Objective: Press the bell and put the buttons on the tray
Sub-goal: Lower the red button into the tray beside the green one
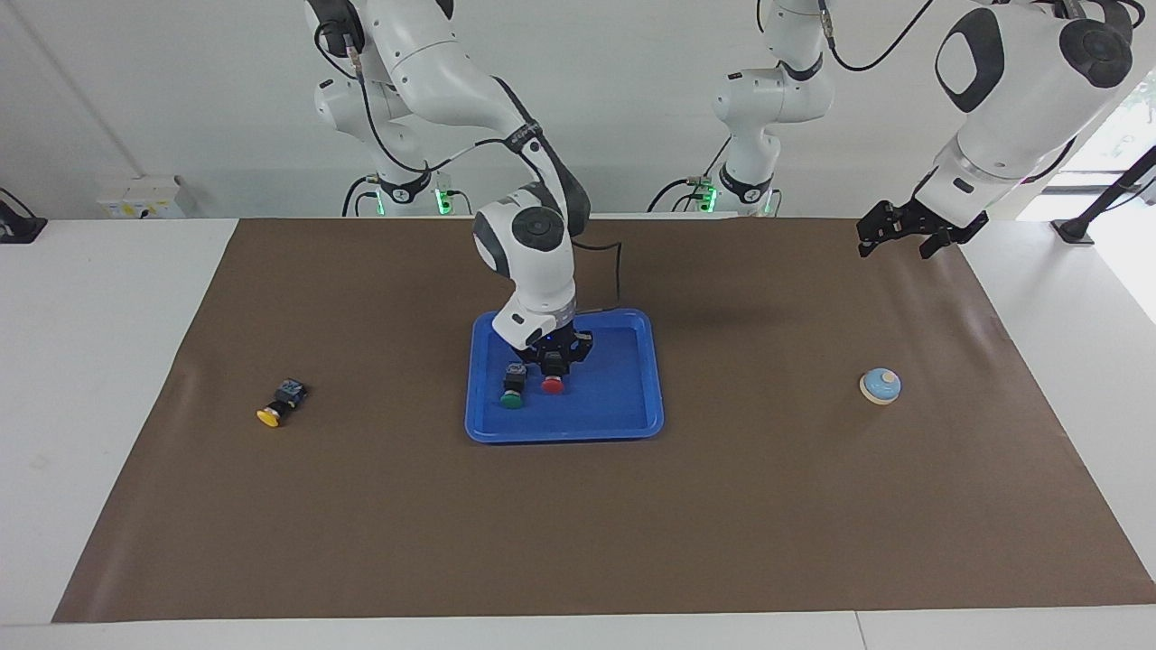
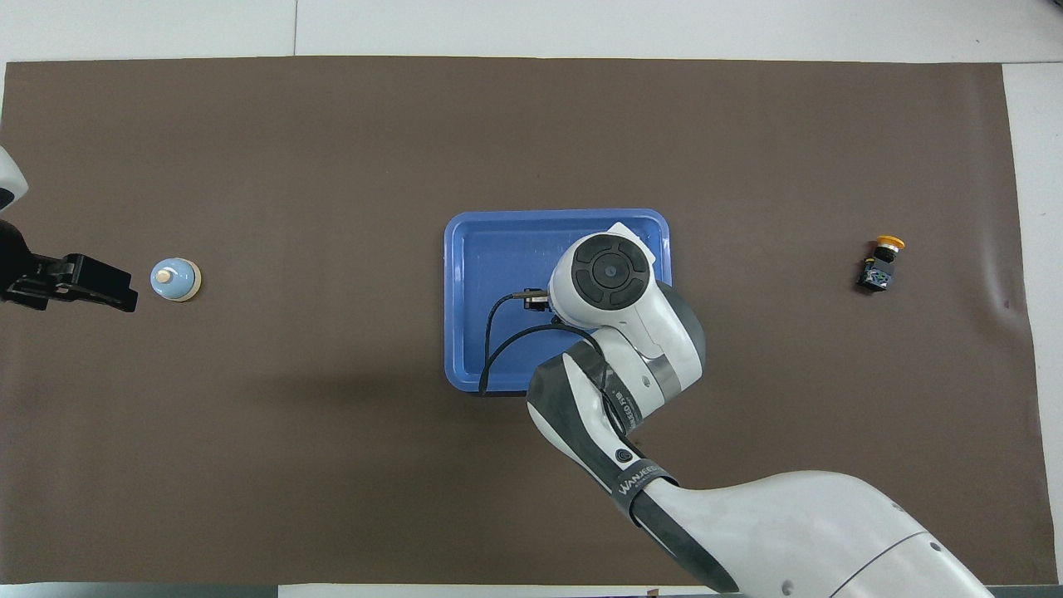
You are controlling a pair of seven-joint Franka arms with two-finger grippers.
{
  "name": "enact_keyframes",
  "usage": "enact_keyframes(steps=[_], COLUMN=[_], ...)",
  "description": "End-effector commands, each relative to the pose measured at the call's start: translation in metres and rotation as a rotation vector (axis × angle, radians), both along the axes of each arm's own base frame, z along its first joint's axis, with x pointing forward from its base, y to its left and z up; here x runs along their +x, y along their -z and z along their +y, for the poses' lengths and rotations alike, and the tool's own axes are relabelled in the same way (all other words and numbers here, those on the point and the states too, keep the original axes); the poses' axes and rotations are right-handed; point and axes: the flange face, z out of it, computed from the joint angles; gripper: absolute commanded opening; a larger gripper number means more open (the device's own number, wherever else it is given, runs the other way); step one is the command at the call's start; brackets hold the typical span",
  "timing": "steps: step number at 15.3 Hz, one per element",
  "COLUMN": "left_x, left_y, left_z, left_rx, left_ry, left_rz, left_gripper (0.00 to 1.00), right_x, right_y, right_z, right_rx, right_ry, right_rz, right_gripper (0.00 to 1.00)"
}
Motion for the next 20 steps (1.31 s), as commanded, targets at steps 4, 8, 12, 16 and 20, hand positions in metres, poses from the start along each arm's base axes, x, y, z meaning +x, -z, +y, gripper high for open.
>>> enact_keyframes(steps=[4,8,12,16,20], left_x=[-0.004,-0.003,-0.004,-0.003,-0.004], left_y=[-0.004,-0.005,-0.004,-0.005,-0.004], left_z=[0.002,0.002,0.002,0.002,0.002], left_rx=[0.019,0.019,0.019,0.019,0.019], left_ry=[0.000,0.000,0.000,0.000,0.000], left_rz=[-0.009,-0.010,-0.009,-0.010,-0.009], left_gripper=[1.00,1.00,1.00,1.00,1.00], right_x=[0.006,0.034,0.063,0.085,0.065], right_y=[-0.041,-0.111,-0.155,-0.150,-0.113], right_z=[-0.013,-0.047,-0.148,-0.272,-0.356], right_rx=[0.036,0.023,0.007,-0.044,-0.116], right_ry=[0.112,0.158,0.123,0.075,0.111], right_rz=[0.047,0.074,0.071,0.064,0.035], right_gripper=[1.00,1.00,1.00,1.00,1.00])
